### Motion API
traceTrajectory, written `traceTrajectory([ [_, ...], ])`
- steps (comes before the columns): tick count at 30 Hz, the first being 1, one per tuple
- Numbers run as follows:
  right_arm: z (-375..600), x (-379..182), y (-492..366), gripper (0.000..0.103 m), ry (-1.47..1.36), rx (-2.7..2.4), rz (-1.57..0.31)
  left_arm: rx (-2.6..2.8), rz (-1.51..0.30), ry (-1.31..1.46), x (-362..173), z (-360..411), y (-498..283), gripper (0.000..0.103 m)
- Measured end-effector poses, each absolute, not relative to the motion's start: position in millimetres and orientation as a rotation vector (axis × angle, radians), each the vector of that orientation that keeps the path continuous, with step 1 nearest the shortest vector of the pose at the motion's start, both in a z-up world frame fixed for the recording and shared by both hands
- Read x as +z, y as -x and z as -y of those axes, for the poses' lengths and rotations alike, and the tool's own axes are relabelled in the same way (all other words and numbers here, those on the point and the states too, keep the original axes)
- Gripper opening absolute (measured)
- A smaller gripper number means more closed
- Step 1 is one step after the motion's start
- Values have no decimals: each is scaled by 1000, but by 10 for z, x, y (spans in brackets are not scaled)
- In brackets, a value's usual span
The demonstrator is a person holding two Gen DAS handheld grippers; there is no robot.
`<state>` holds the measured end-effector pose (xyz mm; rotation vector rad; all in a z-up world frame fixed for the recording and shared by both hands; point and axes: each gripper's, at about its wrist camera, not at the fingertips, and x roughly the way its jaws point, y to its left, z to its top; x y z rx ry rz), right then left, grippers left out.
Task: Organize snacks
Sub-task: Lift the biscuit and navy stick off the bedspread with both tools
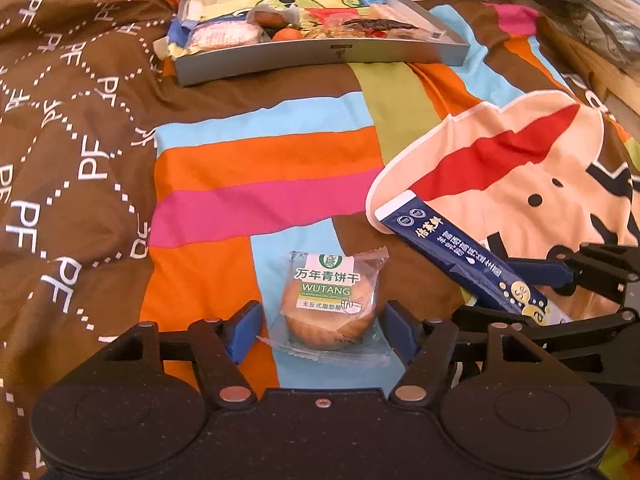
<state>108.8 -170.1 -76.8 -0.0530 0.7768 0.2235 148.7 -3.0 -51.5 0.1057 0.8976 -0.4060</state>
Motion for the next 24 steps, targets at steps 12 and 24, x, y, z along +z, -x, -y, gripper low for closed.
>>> traceTrajectory([
  [12, 1633, -747, -965, 42, 86, 225, -842, -431, -889, -141, -447, 174, -1280, 51],
  [24, 1718, -667, -812, 39, -1, 191, -920, -442, -898, -123, -405, 183, -1027, 51],
])
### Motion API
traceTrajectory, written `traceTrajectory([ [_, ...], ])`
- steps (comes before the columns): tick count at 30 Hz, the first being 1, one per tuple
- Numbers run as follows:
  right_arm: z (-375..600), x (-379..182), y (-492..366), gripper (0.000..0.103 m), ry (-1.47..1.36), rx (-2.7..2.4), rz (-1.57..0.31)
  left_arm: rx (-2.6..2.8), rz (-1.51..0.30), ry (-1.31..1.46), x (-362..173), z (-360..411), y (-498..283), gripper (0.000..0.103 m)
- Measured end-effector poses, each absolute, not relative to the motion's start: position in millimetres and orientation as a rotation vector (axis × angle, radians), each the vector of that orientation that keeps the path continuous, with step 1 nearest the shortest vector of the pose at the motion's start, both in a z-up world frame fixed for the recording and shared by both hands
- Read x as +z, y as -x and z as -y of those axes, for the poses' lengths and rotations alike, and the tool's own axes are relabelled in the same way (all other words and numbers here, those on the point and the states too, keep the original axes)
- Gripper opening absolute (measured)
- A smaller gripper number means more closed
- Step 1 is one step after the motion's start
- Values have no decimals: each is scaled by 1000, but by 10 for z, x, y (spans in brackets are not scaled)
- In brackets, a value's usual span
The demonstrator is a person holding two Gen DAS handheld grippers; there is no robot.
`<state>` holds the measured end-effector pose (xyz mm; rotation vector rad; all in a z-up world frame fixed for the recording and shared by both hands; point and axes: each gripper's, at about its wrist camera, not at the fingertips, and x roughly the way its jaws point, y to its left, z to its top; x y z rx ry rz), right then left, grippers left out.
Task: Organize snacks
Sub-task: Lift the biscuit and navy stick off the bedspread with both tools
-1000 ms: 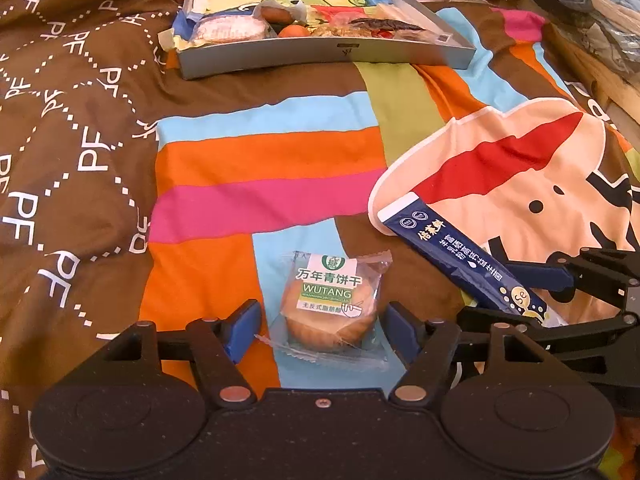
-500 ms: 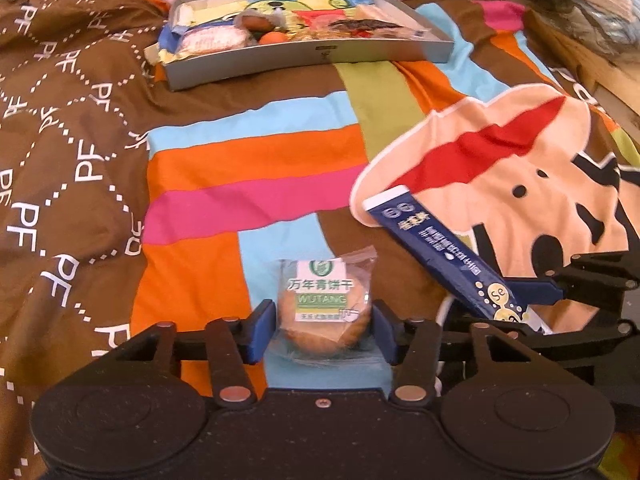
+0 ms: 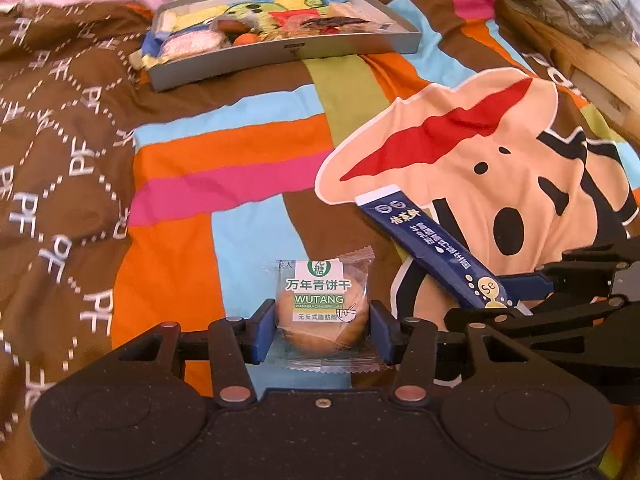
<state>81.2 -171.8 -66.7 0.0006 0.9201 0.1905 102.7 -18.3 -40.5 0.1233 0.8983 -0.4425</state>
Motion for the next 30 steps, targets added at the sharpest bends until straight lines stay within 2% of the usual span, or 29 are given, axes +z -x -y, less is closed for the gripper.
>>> traceTrajectory([
  [13, 1558, -590, -865, 39, 30, 92, -1017, -402, -925, -30, -359, 34, -1019, 51],
  [30, 1344, -717, -645, 39, 329, 134, -866, -374, -843, 42, -198, 51, -893, 50],
])
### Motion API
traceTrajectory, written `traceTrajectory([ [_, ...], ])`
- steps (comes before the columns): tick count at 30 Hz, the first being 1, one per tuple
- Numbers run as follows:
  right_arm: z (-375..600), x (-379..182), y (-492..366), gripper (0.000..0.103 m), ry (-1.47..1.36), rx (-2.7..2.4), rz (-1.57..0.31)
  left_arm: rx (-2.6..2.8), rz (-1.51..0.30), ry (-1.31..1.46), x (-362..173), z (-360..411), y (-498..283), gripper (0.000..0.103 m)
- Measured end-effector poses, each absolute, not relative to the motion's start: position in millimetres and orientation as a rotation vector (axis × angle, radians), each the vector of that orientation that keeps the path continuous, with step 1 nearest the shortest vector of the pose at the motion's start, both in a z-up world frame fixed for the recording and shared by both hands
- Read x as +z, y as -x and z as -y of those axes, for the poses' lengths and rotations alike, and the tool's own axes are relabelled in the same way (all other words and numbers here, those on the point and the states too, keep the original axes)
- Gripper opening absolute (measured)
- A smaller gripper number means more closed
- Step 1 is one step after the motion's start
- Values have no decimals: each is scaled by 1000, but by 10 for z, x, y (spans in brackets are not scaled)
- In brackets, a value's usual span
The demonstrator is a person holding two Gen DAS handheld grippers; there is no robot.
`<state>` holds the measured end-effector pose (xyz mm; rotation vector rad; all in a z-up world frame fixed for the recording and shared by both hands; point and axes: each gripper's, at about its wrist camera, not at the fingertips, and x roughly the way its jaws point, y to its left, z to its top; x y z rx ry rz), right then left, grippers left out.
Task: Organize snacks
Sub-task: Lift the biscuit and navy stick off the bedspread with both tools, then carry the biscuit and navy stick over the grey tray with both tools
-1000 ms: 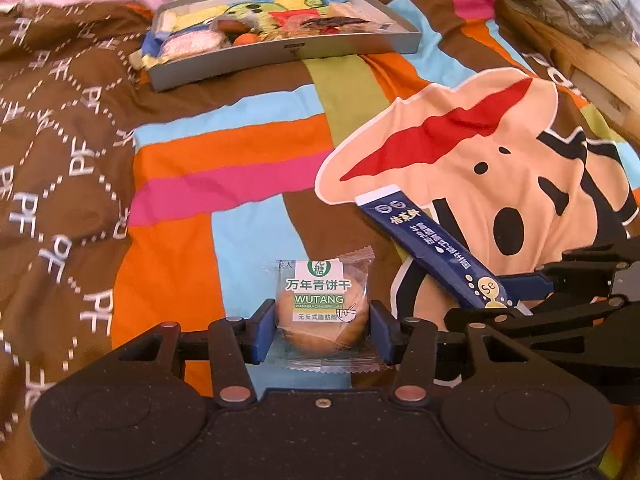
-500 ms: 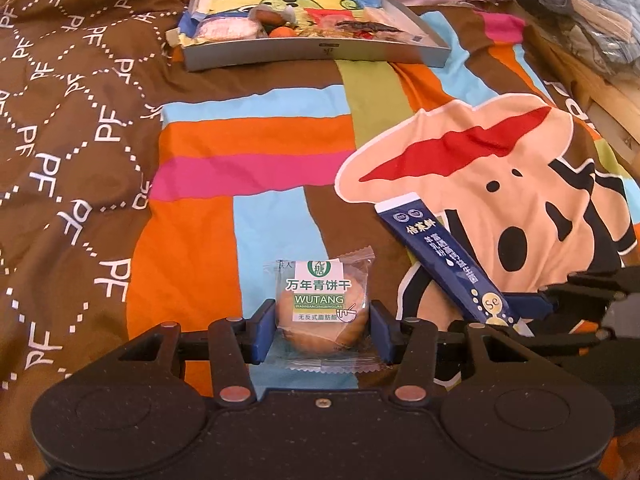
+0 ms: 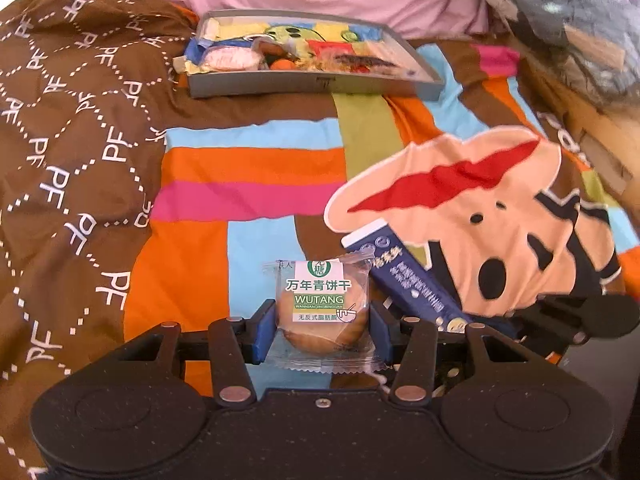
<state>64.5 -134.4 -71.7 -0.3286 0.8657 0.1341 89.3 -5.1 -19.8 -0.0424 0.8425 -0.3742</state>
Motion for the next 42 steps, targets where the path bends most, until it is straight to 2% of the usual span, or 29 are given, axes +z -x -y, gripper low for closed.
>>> traceTrajectory([
  [10, 1464, -696, -681, 39, 323, 203, -872, -277, -791, 125, 32, -104, -892, 51],
  [20, 1329, -687, -790, 38, 420, 192, -854, -301, -800, 139, -101, -162, -1160, 51],
  [31, 1388, -733, -785, 38, 655, 229, -723, -327, -794, 150, -164, -191, -1490, 51],
  [42, 1630, -386, -1059, 38, 611, 181, -614, -332, -727, 190, 13, -119, -1760, 51],
])
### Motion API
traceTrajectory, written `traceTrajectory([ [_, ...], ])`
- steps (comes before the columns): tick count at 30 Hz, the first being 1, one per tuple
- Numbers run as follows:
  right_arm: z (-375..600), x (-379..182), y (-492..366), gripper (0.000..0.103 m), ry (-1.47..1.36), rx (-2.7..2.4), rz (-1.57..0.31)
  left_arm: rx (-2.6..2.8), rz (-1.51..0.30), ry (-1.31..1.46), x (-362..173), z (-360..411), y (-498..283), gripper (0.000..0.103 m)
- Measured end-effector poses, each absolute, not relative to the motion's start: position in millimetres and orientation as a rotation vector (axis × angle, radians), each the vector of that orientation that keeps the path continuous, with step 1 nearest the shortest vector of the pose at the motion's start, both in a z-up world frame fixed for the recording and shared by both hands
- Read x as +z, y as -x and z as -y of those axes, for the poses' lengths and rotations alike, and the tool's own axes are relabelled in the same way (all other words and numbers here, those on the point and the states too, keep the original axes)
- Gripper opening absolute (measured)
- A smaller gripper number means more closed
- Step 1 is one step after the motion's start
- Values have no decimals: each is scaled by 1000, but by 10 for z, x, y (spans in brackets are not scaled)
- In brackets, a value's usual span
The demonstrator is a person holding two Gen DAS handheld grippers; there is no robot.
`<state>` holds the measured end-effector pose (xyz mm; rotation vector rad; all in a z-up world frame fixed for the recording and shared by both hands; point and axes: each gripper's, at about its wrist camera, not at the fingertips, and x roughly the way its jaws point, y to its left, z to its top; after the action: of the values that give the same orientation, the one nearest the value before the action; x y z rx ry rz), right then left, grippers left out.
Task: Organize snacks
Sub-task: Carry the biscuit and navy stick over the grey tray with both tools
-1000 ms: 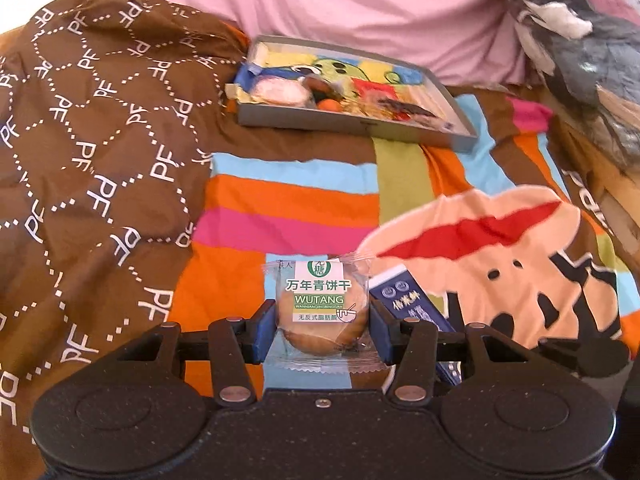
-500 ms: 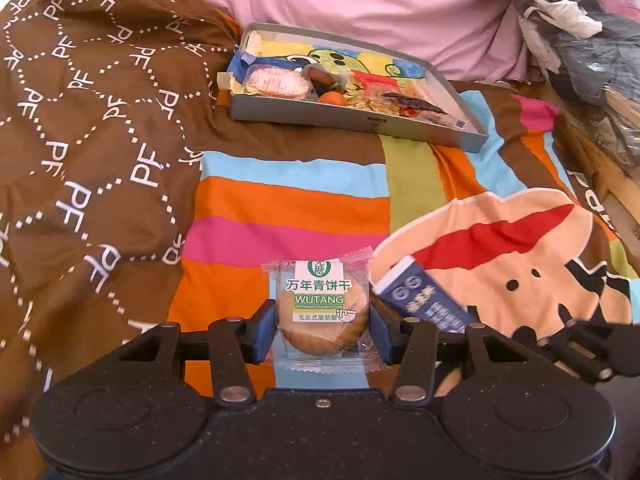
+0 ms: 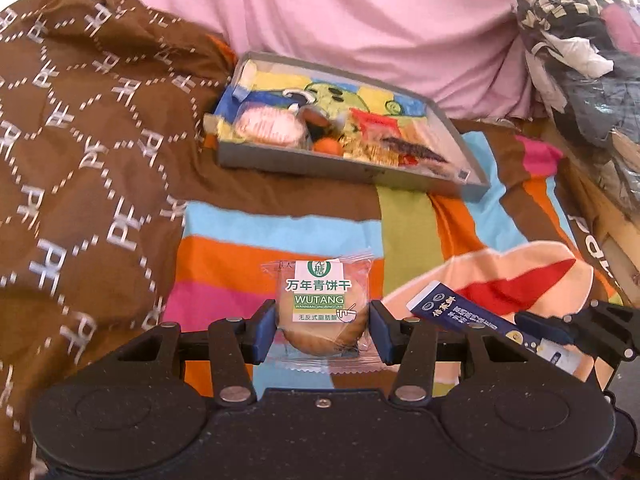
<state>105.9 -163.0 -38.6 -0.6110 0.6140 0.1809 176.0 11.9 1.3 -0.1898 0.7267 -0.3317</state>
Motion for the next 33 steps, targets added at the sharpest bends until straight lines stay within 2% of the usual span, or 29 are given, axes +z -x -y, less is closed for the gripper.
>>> traceTrajectory([
  [4, 1591, -288, -1181, 38, 628, 177, -559, -337, -726, 192, 13, -105, -1890, 51],
  [5, 1572, -289, -1211, 27, 644, 178, -552, -337, -728, 190, -2, -106, -1915, 51],
  [7, 1533, -325, -1279, 19, 691, 162, -557, -337, -741, 199, -44, -124, -1954, 51],
  [10, 1533, -405, -1351, 20, 710, 158, -602, -339, -758, 207, -121, -154, -1988, 51],
  [13, 1590, -539, -1445, 27, 675, 157, -674, -340, -773, 210, -193, -181, -2013, 51],
  [15, 1647, -591, -1514, 39, 605, 156, -722, -336, -781, 215, -229, -205, -2040, 51],
  [16, 1665, -608, -1542, 49, 575, 154, -738, -336, -782, 217, -236, -214, -2053, 51],
  [20, 1749, -684, -1748, 48, 451, 123, -812, -344, -775, 215, -224, -252, -2133, 51],
  [23, 1796, -682, -1872, 37, 359, 107, -824, -356, -755, 205, -170, -267, -2233, 51],
  [25, 1775, -672, -1901, 34, 351, 92, -803, -362, -736, 205, -115, -278, -2316, 51],
  [33, 1615, -433, -1789, 33, 489, 28, -528, -374, -631, 168, 239, -166, -2806, 51],
])
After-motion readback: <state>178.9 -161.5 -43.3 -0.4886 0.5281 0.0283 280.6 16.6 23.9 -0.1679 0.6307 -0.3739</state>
